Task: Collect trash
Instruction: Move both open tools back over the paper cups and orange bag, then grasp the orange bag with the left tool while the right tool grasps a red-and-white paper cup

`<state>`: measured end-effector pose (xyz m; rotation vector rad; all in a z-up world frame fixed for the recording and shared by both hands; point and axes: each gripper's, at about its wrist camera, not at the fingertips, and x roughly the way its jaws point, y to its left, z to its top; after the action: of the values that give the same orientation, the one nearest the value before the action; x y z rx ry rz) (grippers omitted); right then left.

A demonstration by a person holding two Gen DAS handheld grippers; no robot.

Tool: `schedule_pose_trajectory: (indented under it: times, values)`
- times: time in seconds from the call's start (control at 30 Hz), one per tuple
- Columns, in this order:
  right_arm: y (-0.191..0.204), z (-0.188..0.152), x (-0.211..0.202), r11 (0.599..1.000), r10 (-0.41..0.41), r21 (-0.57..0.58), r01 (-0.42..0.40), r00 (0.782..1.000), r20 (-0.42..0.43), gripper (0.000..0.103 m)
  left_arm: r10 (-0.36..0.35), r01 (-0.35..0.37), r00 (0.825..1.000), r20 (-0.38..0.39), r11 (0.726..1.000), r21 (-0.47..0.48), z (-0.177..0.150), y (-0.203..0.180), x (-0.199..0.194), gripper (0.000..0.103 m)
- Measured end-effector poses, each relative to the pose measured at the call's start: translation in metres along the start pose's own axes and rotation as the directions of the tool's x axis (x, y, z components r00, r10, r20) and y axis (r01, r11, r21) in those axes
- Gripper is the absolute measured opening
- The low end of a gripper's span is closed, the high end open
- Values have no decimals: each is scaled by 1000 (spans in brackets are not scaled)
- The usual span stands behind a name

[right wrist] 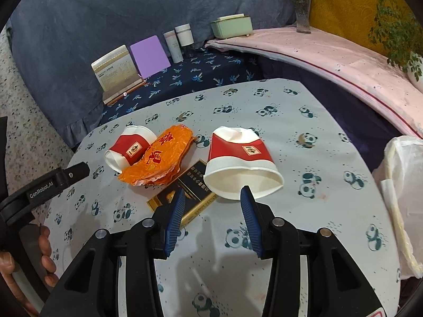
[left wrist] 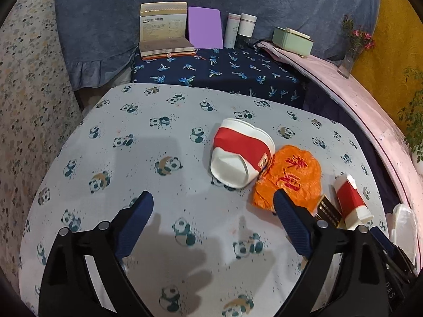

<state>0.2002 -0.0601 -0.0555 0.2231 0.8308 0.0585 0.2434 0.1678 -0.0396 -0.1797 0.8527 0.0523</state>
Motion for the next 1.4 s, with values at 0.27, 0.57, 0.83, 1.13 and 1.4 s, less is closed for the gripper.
schedule_pose_trajectory:
  times: [0.27,0.57,0.83,1.13,1.4]
  values:
    - [-1,14,29,1000,-7,15,8,1000,-15,43,-14,13,999,-40,1000,-9,18,-4,48,92]
    - [1,23,51,1000,-4,11,4,1000,-25,41,-8,7,996,-83,1000,-11,17,-9,79,86]
    - [1,21,47,1000,-1,3,1,1000,-19,9,-31,35,993,-116,999,38,11,-18,79,13]
    - [-8,15,17,1000,-4,10,4,1000,19,4,-50,55,995,-91,997,54,2,-22,49,0]
    - [-12,16,-10,1000,12,16,-14,997,77,4,-47,48,997,-65,999,5,1,-6,29,26]
